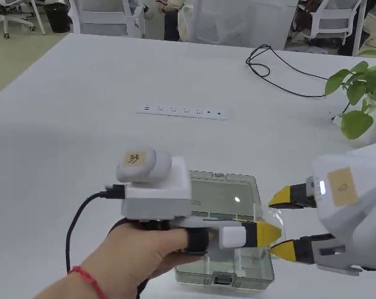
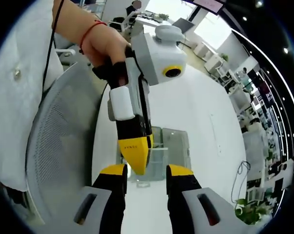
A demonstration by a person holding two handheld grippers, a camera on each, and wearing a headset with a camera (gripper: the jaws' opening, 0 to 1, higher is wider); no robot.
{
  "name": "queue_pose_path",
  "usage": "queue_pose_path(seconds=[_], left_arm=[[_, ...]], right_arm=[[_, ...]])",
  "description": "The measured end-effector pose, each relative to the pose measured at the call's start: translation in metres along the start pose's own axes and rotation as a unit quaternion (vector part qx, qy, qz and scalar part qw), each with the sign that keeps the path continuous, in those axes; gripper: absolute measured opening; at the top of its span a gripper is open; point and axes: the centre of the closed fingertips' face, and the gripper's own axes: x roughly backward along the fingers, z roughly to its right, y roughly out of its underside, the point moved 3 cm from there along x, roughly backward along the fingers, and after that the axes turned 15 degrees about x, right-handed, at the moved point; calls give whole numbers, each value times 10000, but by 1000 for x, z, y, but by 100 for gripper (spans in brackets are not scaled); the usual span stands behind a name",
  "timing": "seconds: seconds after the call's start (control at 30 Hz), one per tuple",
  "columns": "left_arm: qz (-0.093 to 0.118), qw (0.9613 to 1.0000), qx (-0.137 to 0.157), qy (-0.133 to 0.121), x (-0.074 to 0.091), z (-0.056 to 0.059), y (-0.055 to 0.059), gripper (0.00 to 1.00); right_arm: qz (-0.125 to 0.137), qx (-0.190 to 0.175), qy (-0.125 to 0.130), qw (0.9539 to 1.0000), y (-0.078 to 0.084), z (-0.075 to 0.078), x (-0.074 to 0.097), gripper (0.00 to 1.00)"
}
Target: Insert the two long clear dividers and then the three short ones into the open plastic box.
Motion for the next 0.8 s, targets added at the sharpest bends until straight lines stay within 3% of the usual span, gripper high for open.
queue_pose_path(seconds=[0.33,0.7,0.8], left_arm=[[-28,10000,7,24,-2,2,2,0],[69,9998,179,-14,-3,1,0,0],[114,9999,103,-26,-2,0,-2,0]], right_arm=[[-74,24,-28,10000,2,-1,-1,33],[-124,194,16,9997,3,1,-3,33],[-120,205,54,9997,3,3,-3,34]])
